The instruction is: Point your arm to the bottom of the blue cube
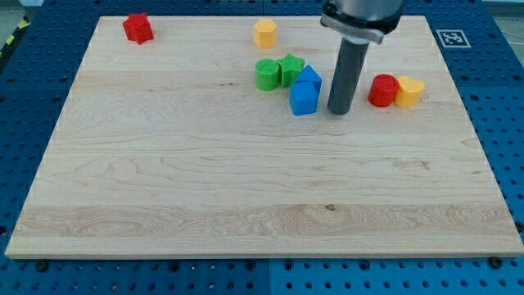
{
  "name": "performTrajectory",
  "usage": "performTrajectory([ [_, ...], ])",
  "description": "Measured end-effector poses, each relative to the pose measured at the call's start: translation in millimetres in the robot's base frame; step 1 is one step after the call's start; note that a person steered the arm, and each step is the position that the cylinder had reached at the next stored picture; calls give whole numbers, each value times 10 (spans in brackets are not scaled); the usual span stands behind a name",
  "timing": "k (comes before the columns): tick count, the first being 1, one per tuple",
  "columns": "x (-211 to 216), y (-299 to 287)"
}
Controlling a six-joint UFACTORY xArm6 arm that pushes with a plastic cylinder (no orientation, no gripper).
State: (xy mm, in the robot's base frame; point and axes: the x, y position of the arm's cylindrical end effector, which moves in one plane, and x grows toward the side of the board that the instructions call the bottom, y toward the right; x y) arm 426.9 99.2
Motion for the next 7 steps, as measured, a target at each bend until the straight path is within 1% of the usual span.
performTrajectory([
  [1,304,-296],
  [2,323,-429],
  [3,323,-416],
  [4,320,-647],
  [7,314,-571],
])
